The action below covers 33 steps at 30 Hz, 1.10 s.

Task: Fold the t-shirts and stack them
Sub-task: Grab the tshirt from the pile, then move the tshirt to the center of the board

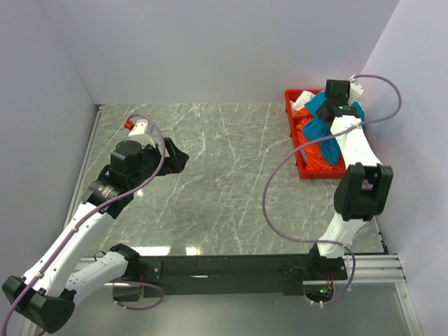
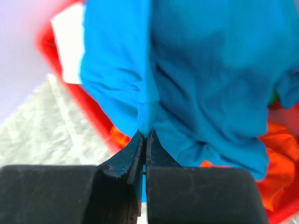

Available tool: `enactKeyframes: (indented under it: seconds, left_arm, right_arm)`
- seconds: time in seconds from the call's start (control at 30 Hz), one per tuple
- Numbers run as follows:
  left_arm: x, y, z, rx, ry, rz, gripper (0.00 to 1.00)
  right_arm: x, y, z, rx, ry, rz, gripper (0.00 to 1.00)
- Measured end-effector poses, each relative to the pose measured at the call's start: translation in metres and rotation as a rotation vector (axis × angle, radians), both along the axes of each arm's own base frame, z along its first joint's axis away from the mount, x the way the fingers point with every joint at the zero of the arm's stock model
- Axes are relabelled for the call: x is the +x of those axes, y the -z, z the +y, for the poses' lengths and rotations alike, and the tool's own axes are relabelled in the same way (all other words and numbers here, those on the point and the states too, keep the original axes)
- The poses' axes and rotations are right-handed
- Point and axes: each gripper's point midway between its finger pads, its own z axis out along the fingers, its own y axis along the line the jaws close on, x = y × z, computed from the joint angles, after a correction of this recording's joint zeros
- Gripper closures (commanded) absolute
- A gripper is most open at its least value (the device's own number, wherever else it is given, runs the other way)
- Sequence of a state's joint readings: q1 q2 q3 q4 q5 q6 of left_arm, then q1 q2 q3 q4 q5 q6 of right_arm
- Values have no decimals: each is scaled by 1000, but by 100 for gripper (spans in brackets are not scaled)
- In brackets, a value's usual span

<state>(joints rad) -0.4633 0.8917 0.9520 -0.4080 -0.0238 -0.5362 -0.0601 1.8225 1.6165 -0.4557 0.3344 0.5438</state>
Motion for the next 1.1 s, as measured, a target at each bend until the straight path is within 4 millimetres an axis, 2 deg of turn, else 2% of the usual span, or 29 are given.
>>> enactKeyframes:
  seconds: [0.1, 0.17, 0.3, 0.43, 0.53, 0.67, 0.73, 0.8, 0.87, 0.9, 0.93, 1.0, 1.03, 1.1]
  left_arm:
    - [-1, -2, 0, -6, -1, -4, 2]
    - [-2, -4, 1, -14, -3, -9, 2]
    - [-4, -9, 1, -37, -10, -13, 4]
    - [-3, -20, 1, -70, -23, -25, 5]
    - [-3, -32, 3, -92, -40, -46, 6]
    - [-4, -50, 6, -124, -57, -84, 7]
    - [-6, -55, 8, -136, -65, -94, 7]
    - [-7, -57, 9, -147, -72, -98, 8]
    - [-7, -57, 9, -156, -78, -98, 9]
    - [-7, -56, 9, -160, -80, -97, 10]
    - [-6, -53, 9, -162, -84, -92, 11]
    - [-6, -42, 9, -172, -90, -73, 14]
    - [-6, -33, 8, -175, -92, -55, 15]
    - [-6, -9, 6, -180, -98, -5, 18]
  right_arm:
    - [-16, -54, 14, -21, -36, -92, 100]
    - [-32, -100, 38, -40, -88, -169, 100]
    - [-75, -227, 123, -30, -293, -434, 100]
    - [-140, -325, 191, 72, -526, -687, 100]
    - [-187, -370, 217, 170, -678, -830, 100]
    - [-210, -395, 236, 252, -795, -918, 100]
    - [-209, -393, 243, 270, -821, -921, 100]
    - [-198, -374, 250, 276, -830, -885, 100]
    - [-180, -336, 254, 285, -823, -806, 97]
    - [-169, -312, 254, 289, -813, -766, 91]
    - [-156, -278, 250, 294, -787, -694, 77]
    - [-131, -200, 236, 302, -722, -535, 60]
    - [-123, -152, 224, 301, -673, -432, 50]
    - [-125, -62, 201, 297, -585, -240, 43]
